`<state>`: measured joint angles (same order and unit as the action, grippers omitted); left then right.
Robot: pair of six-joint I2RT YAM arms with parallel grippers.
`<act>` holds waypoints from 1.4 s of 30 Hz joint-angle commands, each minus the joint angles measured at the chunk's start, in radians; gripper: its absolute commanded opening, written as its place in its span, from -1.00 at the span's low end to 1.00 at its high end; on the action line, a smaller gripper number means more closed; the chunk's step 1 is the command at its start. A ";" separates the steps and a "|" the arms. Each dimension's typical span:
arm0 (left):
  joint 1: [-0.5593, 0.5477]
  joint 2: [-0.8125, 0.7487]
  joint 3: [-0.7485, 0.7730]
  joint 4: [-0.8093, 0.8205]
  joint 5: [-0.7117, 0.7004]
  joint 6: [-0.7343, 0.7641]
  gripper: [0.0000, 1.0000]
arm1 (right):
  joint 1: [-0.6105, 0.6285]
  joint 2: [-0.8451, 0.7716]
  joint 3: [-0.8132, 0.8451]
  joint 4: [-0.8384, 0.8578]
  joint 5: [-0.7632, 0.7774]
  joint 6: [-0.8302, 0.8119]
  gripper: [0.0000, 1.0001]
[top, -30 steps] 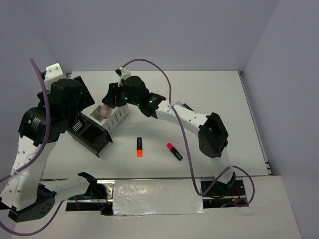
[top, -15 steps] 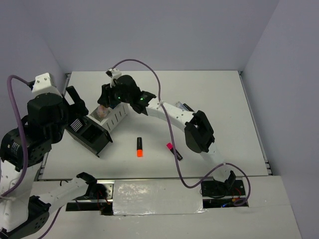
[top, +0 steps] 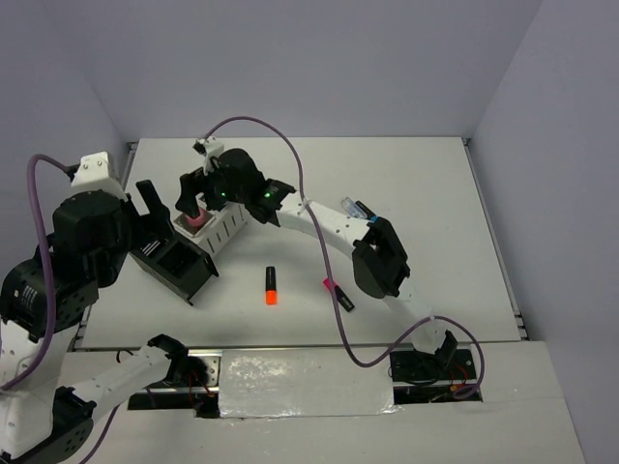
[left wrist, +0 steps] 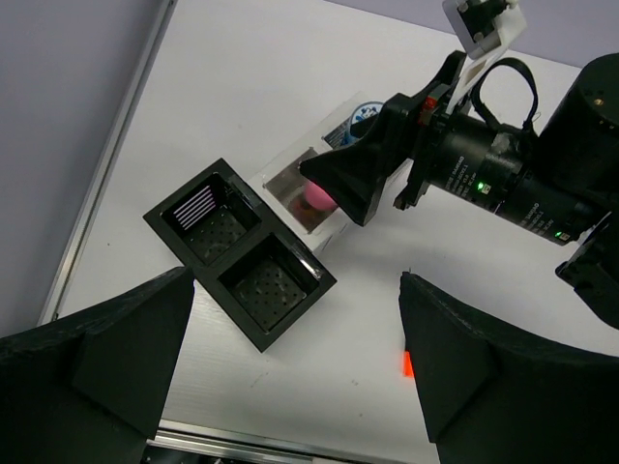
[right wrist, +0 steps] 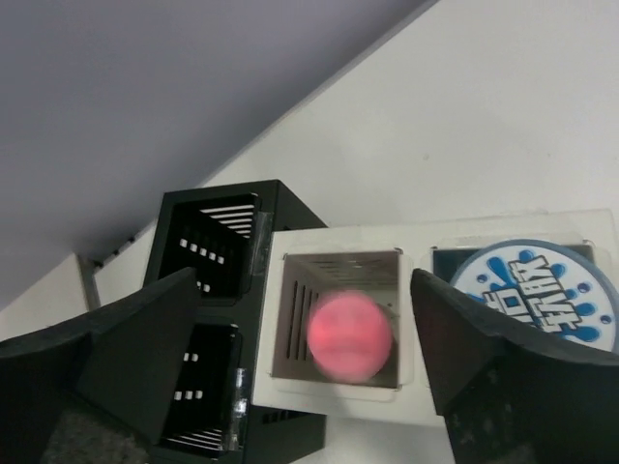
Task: Sort the stationery into containers
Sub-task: Place the stationery in the storage box, then pick up the pen from the center of the board.
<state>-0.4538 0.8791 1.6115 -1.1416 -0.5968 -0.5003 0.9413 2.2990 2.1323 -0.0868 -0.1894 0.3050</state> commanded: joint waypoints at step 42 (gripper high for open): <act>0.001 0.152 -0.386 0.272 0.509 -0.109 0.99 | -0.334 -0.759 -0.990 -0.508 0.231 0.026 0.11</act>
<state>-0.4538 1.0389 1.2186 -0.9150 -0.0978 -0.5838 0.5434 1.6169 1.2251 -0.5541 0.0002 0.2535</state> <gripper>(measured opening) 0.993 0.548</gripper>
